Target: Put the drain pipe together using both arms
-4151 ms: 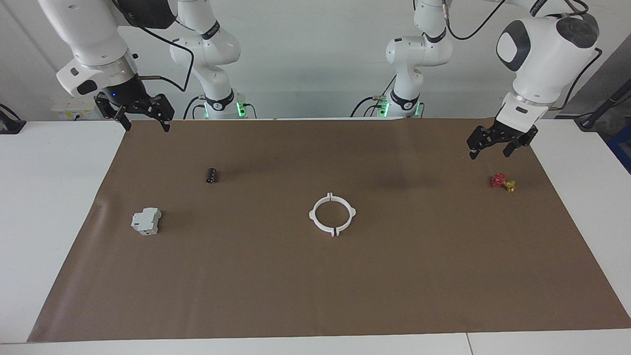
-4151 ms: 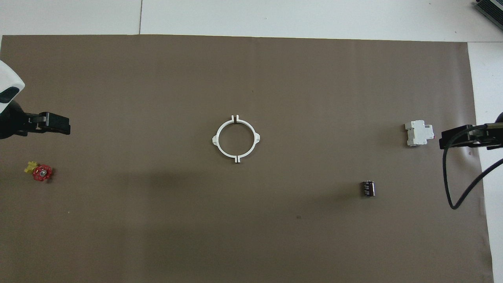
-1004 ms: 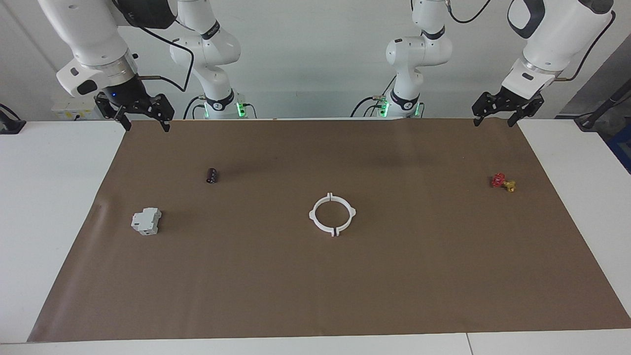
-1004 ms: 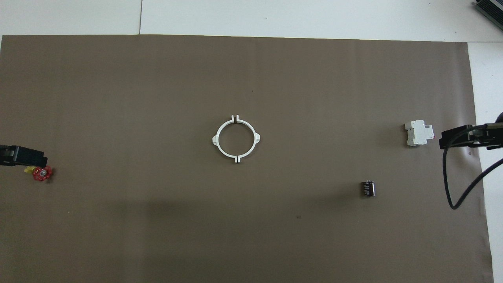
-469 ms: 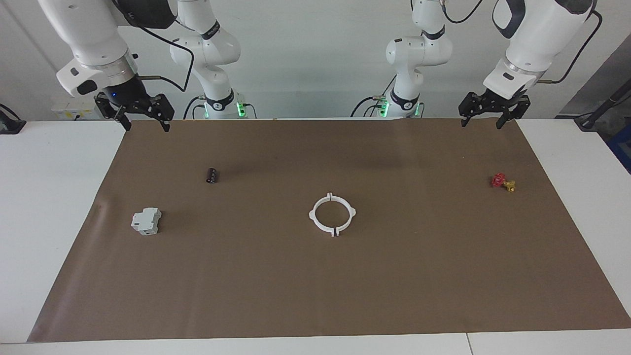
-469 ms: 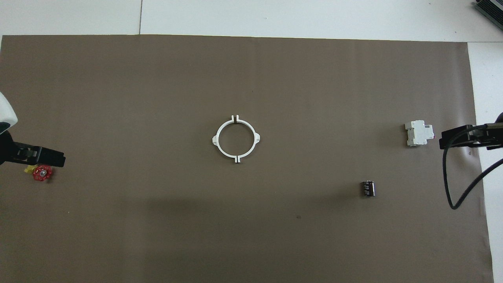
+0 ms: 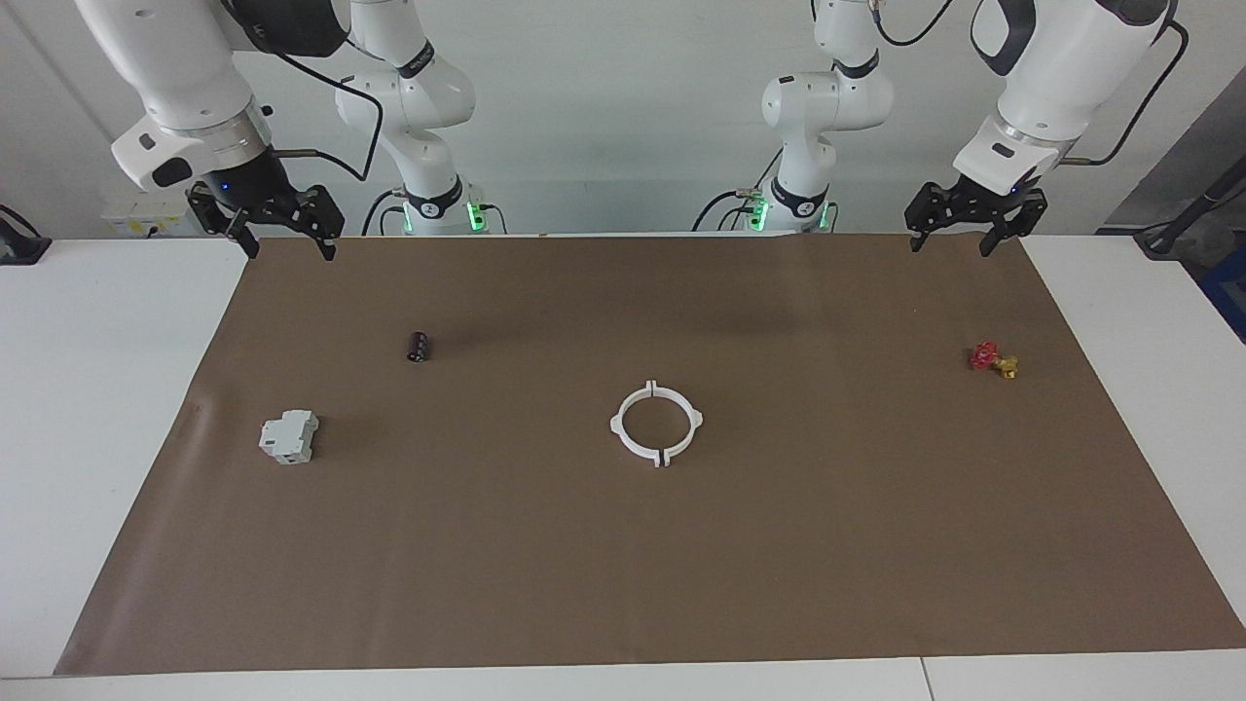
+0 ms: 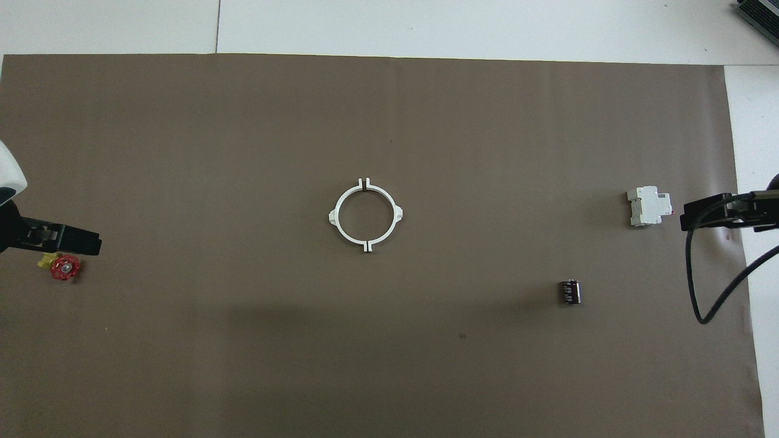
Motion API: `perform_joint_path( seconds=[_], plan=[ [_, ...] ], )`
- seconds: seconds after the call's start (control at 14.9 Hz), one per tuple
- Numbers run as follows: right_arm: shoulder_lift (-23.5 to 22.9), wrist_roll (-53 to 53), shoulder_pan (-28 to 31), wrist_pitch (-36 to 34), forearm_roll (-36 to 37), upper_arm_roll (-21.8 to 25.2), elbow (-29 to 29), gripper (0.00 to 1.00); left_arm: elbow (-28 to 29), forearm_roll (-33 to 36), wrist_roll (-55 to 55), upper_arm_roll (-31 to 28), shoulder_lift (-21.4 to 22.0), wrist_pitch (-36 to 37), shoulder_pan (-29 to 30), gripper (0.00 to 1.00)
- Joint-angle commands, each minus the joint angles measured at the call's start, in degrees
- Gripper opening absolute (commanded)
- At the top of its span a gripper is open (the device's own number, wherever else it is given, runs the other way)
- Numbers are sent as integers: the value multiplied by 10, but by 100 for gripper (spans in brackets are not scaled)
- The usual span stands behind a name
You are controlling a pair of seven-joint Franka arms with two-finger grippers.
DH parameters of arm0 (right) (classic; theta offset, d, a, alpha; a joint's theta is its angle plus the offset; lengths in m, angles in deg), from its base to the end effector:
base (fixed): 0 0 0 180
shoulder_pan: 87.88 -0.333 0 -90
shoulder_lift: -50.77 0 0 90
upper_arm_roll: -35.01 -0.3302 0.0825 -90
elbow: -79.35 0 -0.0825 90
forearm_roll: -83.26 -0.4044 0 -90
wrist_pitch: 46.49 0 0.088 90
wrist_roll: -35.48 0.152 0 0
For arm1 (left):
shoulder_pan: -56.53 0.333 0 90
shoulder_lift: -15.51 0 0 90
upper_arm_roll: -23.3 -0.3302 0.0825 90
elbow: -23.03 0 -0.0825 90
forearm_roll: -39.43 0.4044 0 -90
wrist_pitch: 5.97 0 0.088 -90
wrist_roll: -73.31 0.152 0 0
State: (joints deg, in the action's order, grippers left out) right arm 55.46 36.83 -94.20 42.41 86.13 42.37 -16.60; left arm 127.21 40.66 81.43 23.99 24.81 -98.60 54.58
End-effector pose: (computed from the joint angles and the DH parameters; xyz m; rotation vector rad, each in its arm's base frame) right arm 0.5429 -0.0200 0.5867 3.1005 -0.0635 -0.0647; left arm 0.5196 -0.0211 0.5647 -3.1056 0.2944 0.0630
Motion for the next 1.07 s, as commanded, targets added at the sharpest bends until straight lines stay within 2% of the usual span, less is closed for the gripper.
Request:
perform_joint_path(
  seconds=[0.0, 0.67, 0.8, 1.0],
  plan=[
    [9, -13, 7, -3, -4, -2, -5, 100, 14, 4, 0, -5, 13, -14, 0, 100],
    [9, -13, 7, -3, -3, -2, -5, 100, 7, 4, -19, -5, 7, -25, 0, 100],
    [9, -13, 7, -3, -4, -2, -5, 100, 6, 3, -21, -10, -13, -17, -7, 100],
    [9, -13, 6, -3, -4, -2, -5, 100, -33, 2, -21, -10, -34, 12, -8, 100]
  ],
)
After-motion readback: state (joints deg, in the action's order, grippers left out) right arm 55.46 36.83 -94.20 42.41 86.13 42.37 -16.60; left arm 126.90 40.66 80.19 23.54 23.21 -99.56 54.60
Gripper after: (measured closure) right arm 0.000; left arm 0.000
